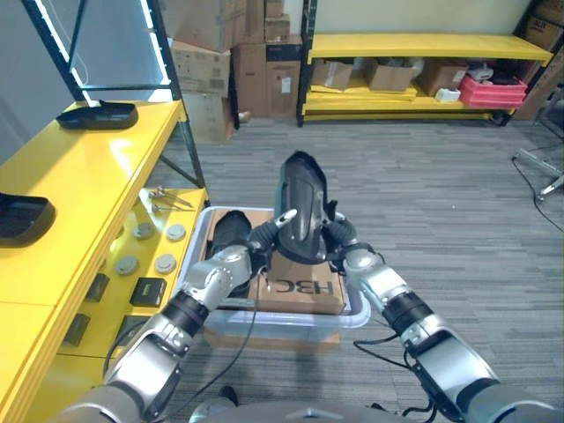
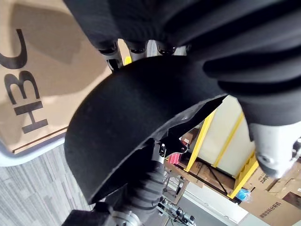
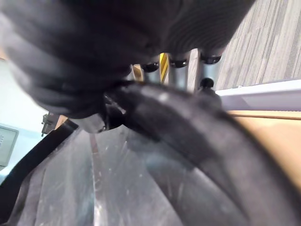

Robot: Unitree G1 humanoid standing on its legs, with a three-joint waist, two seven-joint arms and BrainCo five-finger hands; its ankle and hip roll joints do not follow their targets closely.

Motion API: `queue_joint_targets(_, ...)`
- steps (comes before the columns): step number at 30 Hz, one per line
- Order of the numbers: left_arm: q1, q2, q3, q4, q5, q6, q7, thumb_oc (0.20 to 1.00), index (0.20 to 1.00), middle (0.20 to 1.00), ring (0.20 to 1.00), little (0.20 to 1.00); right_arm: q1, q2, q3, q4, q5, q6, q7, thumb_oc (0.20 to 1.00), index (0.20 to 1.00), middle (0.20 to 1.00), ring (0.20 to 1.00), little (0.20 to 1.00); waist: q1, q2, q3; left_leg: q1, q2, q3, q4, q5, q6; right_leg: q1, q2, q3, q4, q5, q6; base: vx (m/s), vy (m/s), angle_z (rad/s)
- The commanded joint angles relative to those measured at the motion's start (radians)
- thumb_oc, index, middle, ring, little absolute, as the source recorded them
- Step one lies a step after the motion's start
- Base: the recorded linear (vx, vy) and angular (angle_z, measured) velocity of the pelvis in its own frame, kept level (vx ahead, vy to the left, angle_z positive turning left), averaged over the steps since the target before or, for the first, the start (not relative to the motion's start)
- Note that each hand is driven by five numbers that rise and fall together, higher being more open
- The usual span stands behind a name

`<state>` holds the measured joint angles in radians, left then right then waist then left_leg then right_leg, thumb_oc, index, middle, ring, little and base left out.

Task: Move parts from the plastic box to the shelf.

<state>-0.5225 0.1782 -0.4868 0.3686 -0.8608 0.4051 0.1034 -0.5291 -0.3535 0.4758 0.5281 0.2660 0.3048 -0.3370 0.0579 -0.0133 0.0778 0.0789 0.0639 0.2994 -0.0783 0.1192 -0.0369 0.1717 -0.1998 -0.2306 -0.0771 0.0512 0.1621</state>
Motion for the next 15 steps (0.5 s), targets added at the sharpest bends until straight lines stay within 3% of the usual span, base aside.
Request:
queue_joint_targets(1, -0.161, -0.099, -0.076, 0.079, -0.02, -0.044, -0.014, 1.0, 1.0, 1.0, 1.0, 1.0, -0.216, 0.018, 0.065, 0.028, -0.074, -0.023, 0.025, 0.2, 0.2, 0.2, 0.2, 0.2, 0.046, 0.011, -0.055, 0.002, 0.046, -0.084, 0.068, -0.114, -0.027, -0.068, -0.053, -0.086, 0.054, 0.013, 0.047, 0.0, 0.0, 0.0)
queue_joint_targets(6, -0.17, -0.093, -0.1, 0.071, 0.066, -0.013, -0.054, 1.0, 1.0, 1.0, 1.0, 1.0, -0.227, 0.031, 0.097, 0.03, -0.104, -0.001, 0.044, 0.2, 0.2, 0.2, 0.2, 0.2, 0.053, 0.01, -0.055, -0.002, 0.043, -0.091, 0.07, -0.117, -0.027, -0.068, -0.055, -0.089, 0.055, 0.012, 0.048, 0.0, 0.0, 0.0)
queue_joint_targets(12, -0.195, -0.04, -0.143, 0.041, 0.328, -0.01, -0.195, 1.0, 1.0, 1.0, 1.0, 1.0, -0.213, 0.032, 0.113, 0.044, -0.106, -0.012, 0.04, 0.2, 0.2, 0.2, 0.2, 0.2, 0.058, 0.012, -0.056, -0.003, 0.041, -0.096, 0.07, -0.119, -0.027, -0.069, -0.057, -0.089, 0.058, 0.01, 0.051, 0.0, 0.0, 0.0)
queue_joint_targets(13, -0.209, -0.019, -0.167, 0.028, 0.376, -0.034, -0.22, 0.536, 0.536, 0.536, 0.536, 0.536, -0.209, 0.027, 0.118, 0.05, -0.105, -0.02, 0.043, 0.2, 0.2, 0.2, 0.2, 0.2, 0.059, 0.014, -0.057, -0.005, 0.04, -0.099, 0.07, -0.12, -0.028, -0.07, -0.057, -0.089, 0.057, 0.011, 0.051, 0.0, 0.0, 0.0)
queue_joint_targets(14, -0.21, -0.016, -0.169, 0.026, 0.381, -0.037, -0.224, 0.498, 0.498, 0.498, 0.498, 0.498, -0.209, 0.027, 0.118, 0.051, -0.105, -0.021, 0.044, 0.2, 0.2, 0.2, 0.2, 0.2, 0.059, 0.014, -0.057, -0.005, 0.039, -0.099, 0.07, -0.12, -0.028, -0.07, -0.057, -0.089, 0.057, 0.011, 0.051, 0.0, 0.0, 0.0)
queue_joint_targets(15, -0.22, -0.006, -0.177, 0.016, 0.379, -0.038, -0.234, 0.329, 0.329, 0.329, 0.329, 0.329, -0.207, 0.025, 0.122, 0.057, -0.106, -0.028, 0.047, 0.2, 0.2, 0.2, 0.2, 0.2, 0.059, 0.014, -0.057, -0.005, 0.04, -0.1, 0.069, -0.119, -0.029, -0.07, -0.057, -0.089, 0.057, 0.011, 0.052, 0.0, 0.0, 0.0)
